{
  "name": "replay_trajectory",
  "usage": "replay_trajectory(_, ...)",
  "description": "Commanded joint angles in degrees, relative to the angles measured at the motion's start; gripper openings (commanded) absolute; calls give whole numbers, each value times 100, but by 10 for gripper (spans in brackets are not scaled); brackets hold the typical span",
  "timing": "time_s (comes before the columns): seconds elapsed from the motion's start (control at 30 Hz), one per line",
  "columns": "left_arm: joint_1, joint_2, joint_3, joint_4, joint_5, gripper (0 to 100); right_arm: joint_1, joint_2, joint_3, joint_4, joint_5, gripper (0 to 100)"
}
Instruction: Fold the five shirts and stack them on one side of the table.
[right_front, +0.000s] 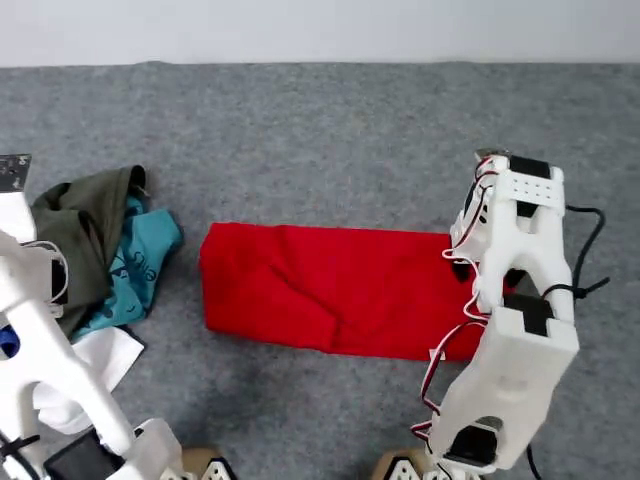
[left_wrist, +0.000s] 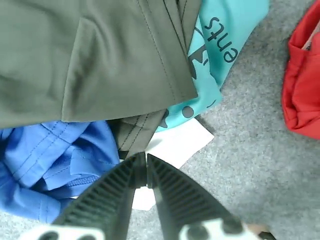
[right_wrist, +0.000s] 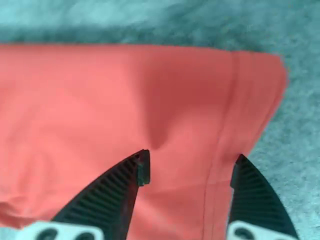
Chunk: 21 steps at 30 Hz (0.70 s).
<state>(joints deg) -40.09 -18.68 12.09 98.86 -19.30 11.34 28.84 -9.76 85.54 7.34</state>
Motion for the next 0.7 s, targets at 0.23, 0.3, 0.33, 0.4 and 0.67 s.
replay_trajectory(0.23, 26, -229, -163, 167, 62, 8, 145, 690, -18, -110, -123, 266)
replay_trajectory(0.3, 26, -229, -163, 167, 62, 8, 127, 875, -26, -92, -105, 243)
replay_trajectory(0.33, 26, -229, -163, 167, 62, 8, 127, 945, -44, -66, -97, 213)
replay_trajectory(0.4, 26, -229, -163, 167, 62, 8, 136, 954, -53, -57, -88, 128)
replay_trajectory(0.67, 26, -229, -163, 167, 62, 8, 391, 409, -35, 75, -62, 19)
